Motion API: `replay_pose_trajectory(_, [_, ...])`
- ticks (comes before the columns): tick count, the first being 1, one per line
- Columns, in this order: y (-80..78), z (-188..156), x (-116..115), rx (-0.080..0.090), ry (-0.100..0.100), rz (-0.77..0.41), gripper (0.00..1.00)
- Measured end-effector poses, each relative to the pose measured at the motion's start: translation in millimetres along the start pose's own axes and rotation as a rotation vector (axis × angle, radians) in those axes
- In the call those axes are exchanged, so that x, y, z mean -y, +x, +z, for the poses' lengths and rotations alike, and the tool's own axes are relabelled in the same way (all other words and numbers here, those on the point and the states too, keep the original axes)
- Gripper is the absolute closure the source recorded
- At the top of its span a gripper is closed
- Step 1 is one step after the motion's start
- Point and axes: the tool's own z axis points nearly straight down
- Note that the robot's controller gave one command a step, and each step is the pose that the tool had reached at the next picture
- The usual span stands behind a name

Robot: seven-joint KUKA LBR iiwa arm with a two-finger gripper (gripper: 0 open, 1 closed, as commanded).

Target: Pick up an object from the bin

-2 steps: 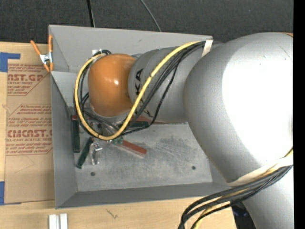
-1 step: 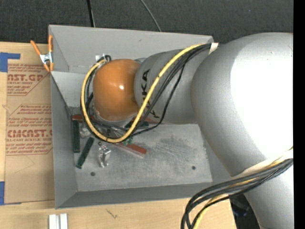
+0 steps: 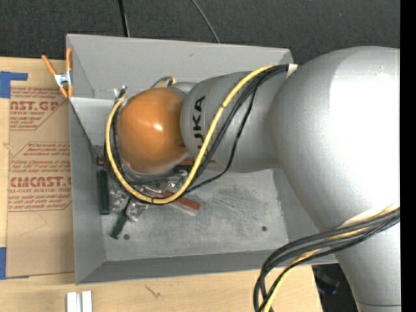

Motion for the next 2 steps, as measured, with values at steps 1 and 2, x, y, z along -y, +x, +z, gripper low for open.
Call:
replay_pose_trajectory(1, [0.0, 0.0, 0.1, 0.000, 0.000, 0.000, 1.00])
replay_pose_trajectory(2, [5.0, -143.9, -9.9, 0.000, -0.001, 0.075, 1.00])
